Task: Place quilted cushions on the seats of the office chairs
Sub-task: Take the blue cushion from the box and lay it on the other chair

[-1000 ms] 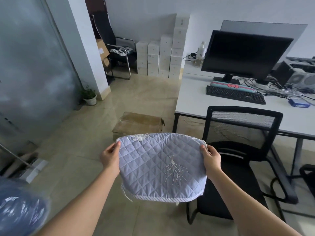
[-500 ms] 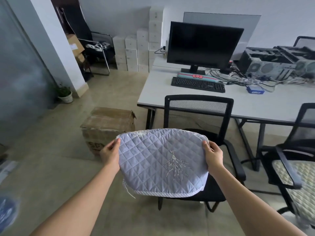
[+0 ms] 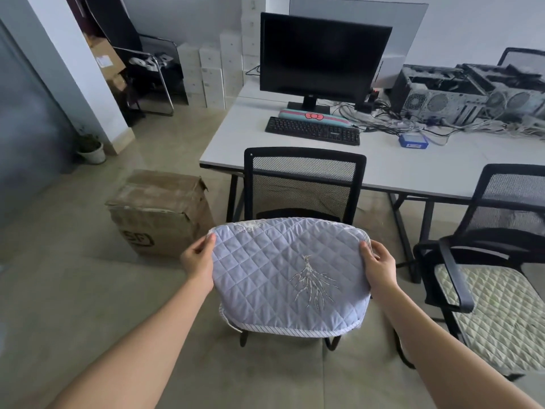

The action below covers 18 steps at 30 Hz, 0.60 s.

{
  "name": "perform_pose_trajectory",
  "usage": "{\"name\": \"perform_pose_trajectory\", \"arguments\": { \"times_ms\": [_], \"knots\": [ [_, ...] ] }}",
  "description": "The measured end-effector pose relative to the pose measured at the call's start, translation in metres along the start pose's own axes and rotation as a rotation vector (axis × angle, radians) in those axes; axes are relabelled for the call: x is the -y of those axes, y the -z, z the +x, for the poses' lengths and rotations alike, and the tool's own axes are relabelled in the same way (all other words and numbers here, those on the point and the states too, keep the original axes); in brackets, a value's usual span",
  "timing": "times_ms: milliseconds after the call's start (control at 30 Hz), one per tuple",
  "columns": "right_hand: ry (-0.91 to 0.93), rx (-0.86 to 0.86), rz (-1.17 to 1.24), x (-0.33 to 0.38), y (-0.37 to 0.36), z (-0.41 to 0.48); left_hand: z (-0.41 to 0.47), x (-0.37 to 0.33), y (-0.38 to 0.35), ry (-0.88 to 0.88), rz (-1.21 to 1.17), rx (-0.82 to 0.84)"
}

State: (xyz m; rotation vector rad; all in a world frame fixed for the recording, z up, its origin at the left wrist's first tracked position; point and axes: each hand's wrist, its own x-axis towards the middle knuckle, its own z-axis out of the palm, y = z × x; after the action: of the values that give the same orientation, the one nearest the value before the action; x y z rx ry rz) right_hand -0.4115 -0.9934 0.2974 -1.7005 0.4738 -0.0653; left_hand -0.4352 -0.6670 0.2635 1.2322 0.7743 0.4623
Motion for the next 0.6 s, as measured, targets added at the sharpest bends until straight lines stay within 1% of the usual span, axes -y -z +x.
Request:
{"name": "perform_pose_trajectory", "arguments": {
  "times_ms": [100, 300, 600],
  "knots": [
    [-0.001, 0.037, -0.046, -0.007, 0.014, 0.013, -0.007, 0.017, -0.013, -0.012, -0.013, -0.006],
    [-0.017, 0.094, -0.148, -0.036, 0.032, 0.051, -0.007, 0.063, -0.040, 0.070, 0.027, -0.006],
    [-0.055, 0.149, -0.214, -0.090, 0.024, 0.112, 0.014, 0.133, -0.068, 0.074, 0.135, -0.013]
  ]
}}
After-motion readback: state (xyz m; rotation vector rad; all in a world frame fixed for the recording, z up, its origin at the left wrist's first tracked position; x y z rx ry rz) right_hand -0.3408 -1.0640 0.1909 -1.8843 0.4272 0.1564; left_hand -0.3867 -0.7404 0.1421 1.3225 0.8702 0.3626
